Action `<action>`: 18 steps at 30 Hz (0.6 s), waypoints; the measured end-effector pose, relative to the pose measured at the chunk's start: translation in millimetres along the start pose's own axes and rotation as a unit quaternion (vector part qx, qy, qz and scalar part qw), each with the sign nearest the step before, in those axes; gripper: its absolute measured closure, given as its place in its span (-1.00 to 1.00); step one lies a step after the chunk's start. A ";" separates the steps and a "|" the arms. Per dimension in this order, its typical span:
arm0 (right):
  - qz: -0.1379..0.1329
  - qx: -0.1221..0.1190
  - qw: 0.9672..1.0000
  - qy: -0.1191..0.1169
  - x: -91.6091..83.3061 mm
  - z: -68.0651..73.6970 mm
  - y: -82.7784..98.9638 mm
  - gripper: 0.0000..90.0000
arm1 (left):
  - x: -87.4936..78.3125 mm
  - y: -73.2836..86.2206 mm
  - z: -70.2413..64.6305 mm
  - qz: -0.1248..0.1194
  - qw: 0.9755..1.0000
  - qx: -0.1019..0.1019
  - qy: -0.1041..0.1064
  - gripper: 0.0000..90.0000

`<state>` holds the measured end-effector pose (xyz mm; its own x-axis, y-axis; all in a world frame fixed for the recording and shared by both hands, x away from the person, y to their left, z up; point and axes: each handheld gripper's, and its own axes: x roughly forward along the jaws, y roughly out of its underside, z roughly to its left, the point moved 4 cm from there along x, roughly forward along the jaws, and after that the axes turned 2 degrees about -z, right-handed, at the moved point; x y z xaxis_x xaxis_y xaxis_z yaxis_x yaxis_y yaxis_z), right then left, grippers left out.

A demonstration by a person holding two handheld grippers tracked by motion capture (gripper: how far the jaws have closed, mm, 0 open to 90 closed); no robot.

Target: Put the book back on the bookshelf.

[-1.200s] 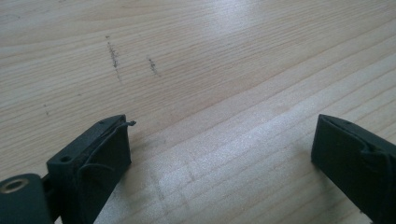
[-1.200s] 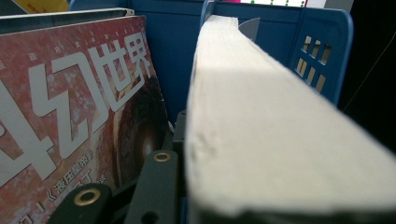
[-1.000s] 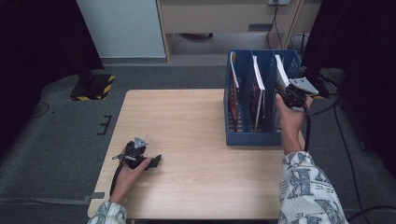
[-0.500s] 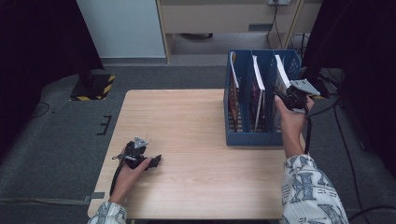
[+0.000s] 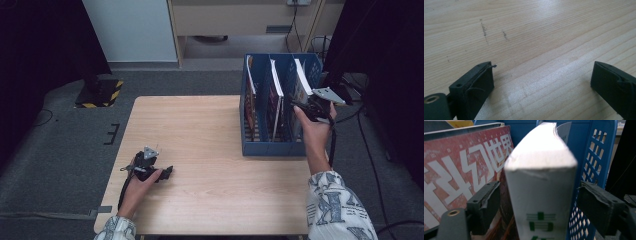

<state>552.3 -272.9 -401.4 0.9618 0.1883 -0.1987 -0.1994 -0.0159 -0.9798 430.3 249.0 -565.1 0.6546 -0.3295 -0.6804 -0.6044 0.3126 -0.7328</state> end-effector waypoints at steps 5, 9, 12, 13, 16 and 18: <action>0.003 -0.001 1.000 -0.004 -1.4 0.3 -0.1 -0.66 | 0.0 0.0 0.0 0.000 1.000 0.000 0.000 -0.92; 0.006 0.001 1.000 -0.008 -1.8 0.1 0.4 -0.71 | 0.0 0.0 0.0 0.000 1.000 0.000 0.000 -0.92; 0.008 0.000 1.000 -0.011 -1.9 1.2 1.8 -0.73 | 0.0 0.0 0.0 0.000 1.000 0.000 0.000 -0.92; 0.007 0.000 1.000 -0.011 -2.1 1.3 2.2 -0.74 | 0.0 0.0 0.0 0.000 1.000 0.000 0.000 -0.92; 0.011 0.003 1.000 -0.016 -2.8 1.9 3.7 -0.74 | -0.1 0.0 -0.2 0.000 1.000 0.000 0.000 -0.92; 0.012 -0.001 1.000 -0.013 -4.0 1.4 4.2 -0.76 | 0.0 0.0 -0.3 0.000 1.000 0.001 0.000 -0.92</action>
<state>547.3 -272.4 -404.7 0.9515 0.2141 -0.2210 -0.2215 -0.0216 -0.9749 430.2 248.7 -565.1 0.6541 -0.3299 -0.6807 -0.6041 0.3137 -0.7325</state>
